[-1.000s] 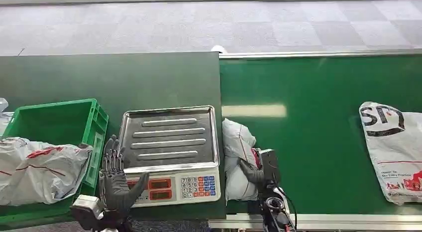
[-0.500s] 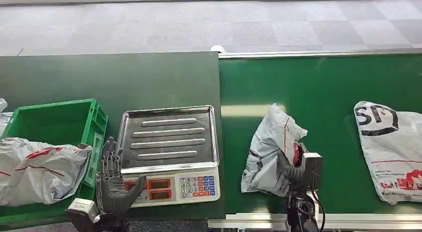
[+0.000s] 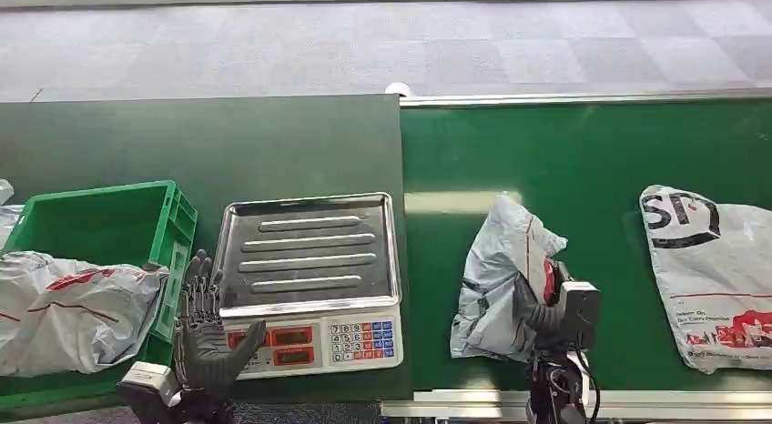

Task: Moved the parcel from conveyor to table for the left to box.

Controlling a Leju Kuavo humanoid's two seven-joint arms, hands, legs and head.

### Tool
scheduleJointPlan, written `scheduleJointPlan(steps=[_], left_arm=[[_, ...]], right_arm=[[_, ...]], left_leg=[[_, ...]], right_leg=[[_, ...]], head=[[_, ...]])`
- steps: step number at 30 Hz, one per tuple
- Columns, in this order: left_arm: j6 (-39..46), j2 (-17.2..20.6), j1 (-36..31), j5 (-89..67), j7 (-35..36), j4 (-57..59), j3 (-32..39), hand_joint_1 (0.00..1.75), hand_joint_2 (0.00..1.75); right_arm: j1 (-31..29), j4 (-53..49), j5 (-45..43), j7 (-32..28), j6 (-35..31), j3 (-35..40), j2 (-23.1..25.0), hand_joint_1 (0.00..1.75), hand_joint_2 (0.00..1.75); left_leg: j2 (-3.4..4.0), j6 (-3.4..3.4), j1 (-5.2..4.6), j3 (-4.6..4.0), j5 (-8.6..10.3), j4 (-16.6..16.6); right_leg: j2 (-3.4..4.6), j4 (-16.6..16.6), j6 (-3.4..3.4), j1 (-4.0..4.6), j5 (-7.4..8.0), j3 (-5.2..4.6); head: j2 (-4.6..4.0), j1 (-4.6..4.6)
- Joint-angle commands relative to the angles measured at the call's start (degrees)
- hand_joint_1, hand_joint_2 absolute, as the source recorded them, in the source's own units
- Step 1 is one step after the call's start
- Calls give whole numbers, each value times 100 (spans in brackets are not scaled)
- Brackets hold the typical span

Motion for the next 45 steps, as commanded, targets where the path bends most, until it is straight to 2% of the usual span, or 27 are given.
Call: scheduleJointPlan(steps=[1, 5, 7, 10, 19, 22, 27, 28, 29, 34, 35, 36, 39, 44, 45], left_arm=[[-86, 165, -319, 1, -15, -66, 81, 0, 175], [-91, 162, -507, 87, -15, -37, 137, 0, 175], [-121, 123, -550, 122, -15, -51, 215, 0, 175], [-122, 81, -580, 91, -15, -69, 269, 0, 175], [-122, 81, -580, 91, -15, -69, 269, 0, 175], [-128, -30, -517, 119, -15, -219, 403, 0, 175], [-245, -75, -469, 167, -15, -287, 497, 0, 175], [-274, -95, -518, 176, -15, -272, 507, 0, 175], [-295, -99, -548, 182, -15, -245, 498, 0, 175], [-358, -229, -708, 265, -15, -158, 528, 0, 175], [-380, -255, -728, 264, -15, -99, 517, 0, 175], [-361, -277, -750, 244, -15, -60, 511, 0, 175], [-324, -320, -809, 229, -15, 8, 470, 0, 175], [-324, -320, -809, 229, -15, 8, 470, 0, 175], [-312, -323, -820, 244, -15, 9, 489, 0, 175]], right_arm=[[-656, -1401, 429, 33, -400, 651, 80, 175, 175], [-917, -2602, 695, 614, -530, 1227, 228, 175, 175], [-941, -2757, 644, 693, -524, 1394, 222, 175, 175], [-1035, -2737, 670, 783, -592, 1506, 220, 175, 175], [-1035, -2737, 670, 783, -592, 1506, 220, 175, 175], [-1200, -2541, 910, 896, -905, 1612, 260, 175, 175], [-1573, -1778, 990, 1219, -405, 2023, 412, 175, 175], [-1755, -1352, 1247, 1367, -604, 2086, 504, 175, 175], [-1807, -1205, 1241, 1374, -585, 2106, 566, 171, 175], [-2476, 923, 1380, 1570, -17, 2462, 901, 175, 175], [-2586, 1484, 898, 1529, 179, 2931, 901, 175, 175], [-2590, 1791, 544, 1481, 95, 3373, 901, 175, 175], [-2640, 2134, -280, 1480, -19, 4388, 901, 175, 175], [-2640, 2134, -280, 1480, -19, 4388, 901, 175, 175], [-2715, 2173, -480, 1478, 56, 4602, 901, 175, 175]], left_leg=[[30, 1, -3, -13, -4, 12], [36, 2, -8, -21, 0, 16], [31, 0, -4, -15, 0, 15], [12, 0, -3, -6, 5, 4], [13, 2, 1, 3, 3, 2], [12, 1, 2, 2, 4, 2], [37, 0, 1, 6, -2, 1], [25, -1, 0, 5, 1, 0], [42, 0, 3, 14, -2, -3], [39, -1, 3, 15, 2, -3], [47, 0, 6, 21, 2, -6], [44, -1, 2, 20, 1, -6], [60, -1, 5, 28, 0, -12], [20, 2, 3, 14, -1, -4], [17, 1, 3, 9, 1, -3]], right_leg=[[35, 15, -2, -2, 5, -25], [40, 26, -3, -7, 7, -36], [37, 22, -5, -3, 6, -28], [14, 9, -2, -2, 4, -12], [19, 2, -3, 2, 5, 1], [18, 2, -3, 3, 7, -1], [43, 3, -4, 2, 9, -4], [27, 3, -3, 1, 6, 0], [48, -1, -5, 4, 10, 3], [42, 1, -4, 5, 11, 3], [52, -4, -5, 8, 15, 6], [48, -1, -4, 5, 12, 7], [66, -8, -8, 9, 16, 11], [25, -2, -4, 6, 4, 11], [19, -1, -4, 6, 5, 8]], head=[[0, 0], [0, 2], [0, 0], [0, 0], [0, 0], [0, 0], [0, 0], [0, 0], [0, 2], [0, 0], [0, 0], [0, 2], [0, 2], [0, -2], [0, 2]])
